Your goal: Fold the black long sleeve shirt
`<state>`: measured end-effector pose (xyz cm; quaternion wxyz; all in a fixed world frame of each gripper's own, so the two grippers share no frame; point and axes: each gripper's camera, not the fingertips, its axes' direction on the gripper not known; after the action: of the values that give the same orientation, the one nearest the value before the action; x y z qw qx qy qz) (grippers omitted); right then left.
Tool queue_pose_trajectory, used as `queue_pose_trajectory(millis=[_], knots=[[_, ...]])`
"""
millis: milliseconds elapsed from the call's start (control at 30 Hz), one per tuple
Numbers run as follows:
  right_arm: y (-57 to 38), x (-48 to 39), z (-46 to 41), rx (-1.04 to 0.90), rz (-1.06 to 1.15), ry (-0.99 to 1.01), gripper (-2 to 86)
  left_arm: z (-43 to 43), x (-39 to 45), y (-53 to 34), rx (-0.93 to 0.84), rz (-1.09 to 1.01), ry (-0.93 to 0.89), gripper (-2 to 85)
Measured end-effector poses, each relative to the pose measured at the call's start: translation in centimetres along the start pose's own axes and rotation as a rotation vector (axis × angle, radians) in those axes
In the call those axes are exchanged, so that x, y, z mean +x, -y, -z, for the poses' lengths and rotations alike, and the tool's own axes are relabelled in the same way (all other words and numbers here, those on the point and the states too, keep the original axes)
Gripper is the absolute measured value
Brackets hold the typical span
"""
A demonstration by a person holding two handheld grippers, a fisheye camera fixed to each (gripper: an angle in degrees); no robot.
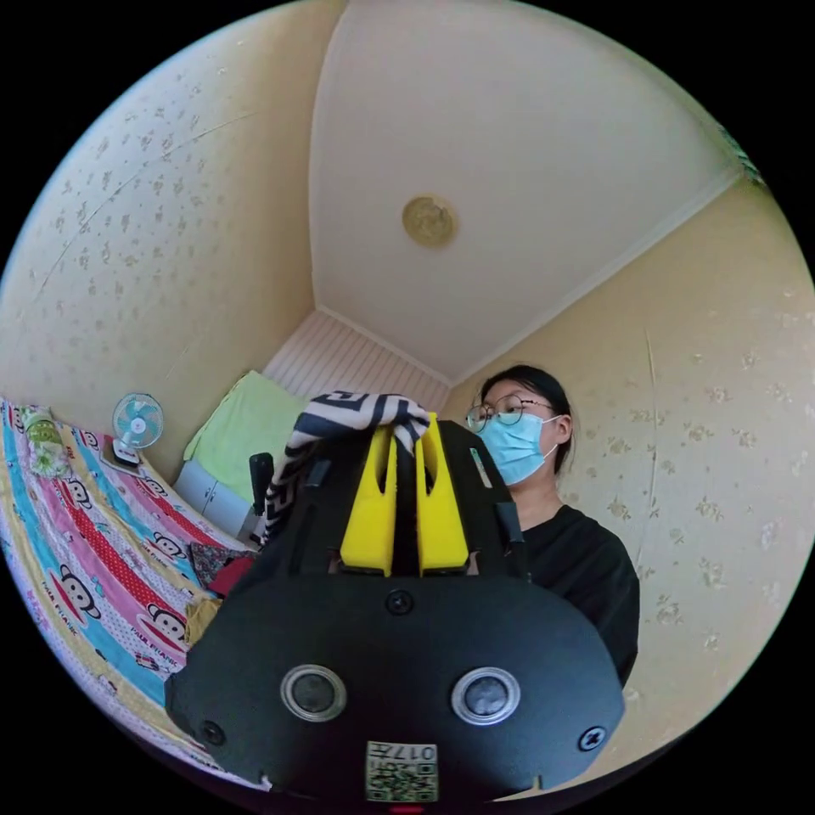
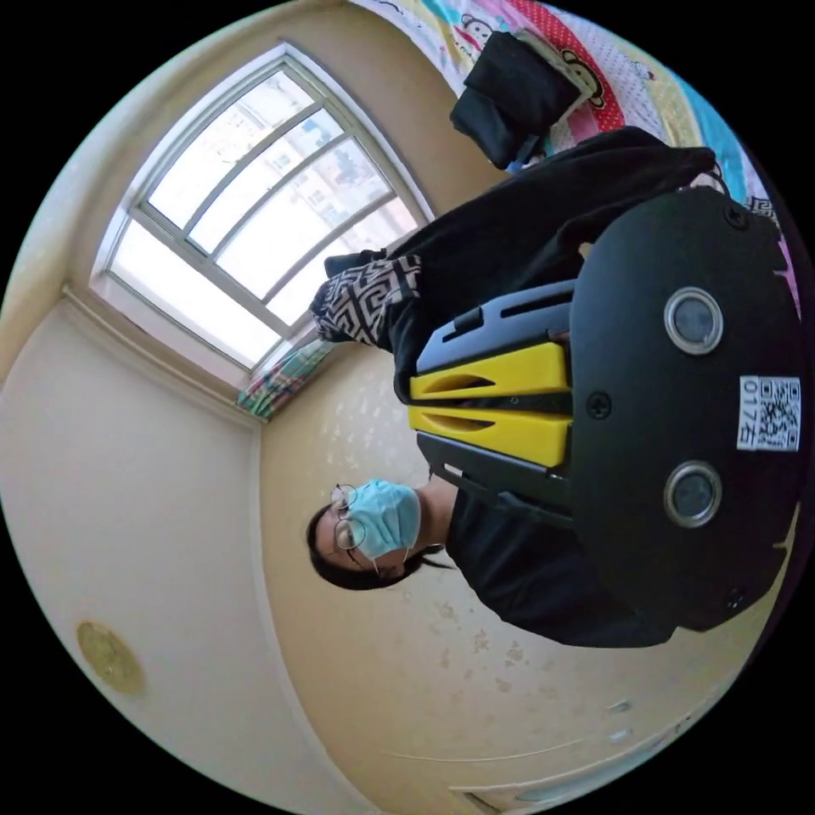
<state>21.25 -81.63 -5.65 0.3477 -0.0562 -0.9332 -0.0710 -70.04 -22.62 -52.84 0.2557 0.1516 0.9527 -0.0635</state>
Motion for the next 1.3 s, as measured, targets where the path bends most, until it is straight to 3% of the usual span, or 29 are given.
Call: queue_pose_trajectory(millis=[133,333,533,633,800,867,967,1133,1300], knots=[[2.1,-2.1,2.5,0.19,0.102,-0.11,1.4,1.0,-0.2,0.2,0.014,0.025,0.067,3.9],[9.7,-6.3,-2.2,0.071,0.326,-0.204,0.9,-0.3,-2.5,-1.6,-0.129,0.191,0.59,13.1],[15.9,-5.9,-7.0,-0.011,0.343,-0.144,0.9,-8.2,-12.6,-6.3,-0.291,0.389,0.4,16.9],[17.5,-6.8,-7.2,-0.008,0.334,-0.172,0.7,-10.3,-15.1,-6.7,-0.272,0.379,0.344,11.9],[18.1,-11.0,-4.5,0.105,0.371,-0.179,0.8,-11.6,-16.1,-4.1,-0.299,0.287,0.445,0.5],[17.7,-12.6,-3.7,0.116,0.383,-0.228,0.8,-11.5,-16.1,-2.5,-0.276,0.253,0.46,-0.3],[15.7,-15.3,-1.5,0.102,0.398,-0.408,0.9,-9.4,-15.0,0.8,-0.22,0.207,0.636,-0.8],[6.3,-15.1,4.8,0.098,0.069,-1.021,0.9,-4.4,-12.9,4.0,-0.141,0.159,0.755,-1.0],[-9.0,-11.0,6.5,0.149,-0.126,-0.91,0.7,-1.7,-12.5,2.3,-0.179,0.255,0.787,-1.0]])
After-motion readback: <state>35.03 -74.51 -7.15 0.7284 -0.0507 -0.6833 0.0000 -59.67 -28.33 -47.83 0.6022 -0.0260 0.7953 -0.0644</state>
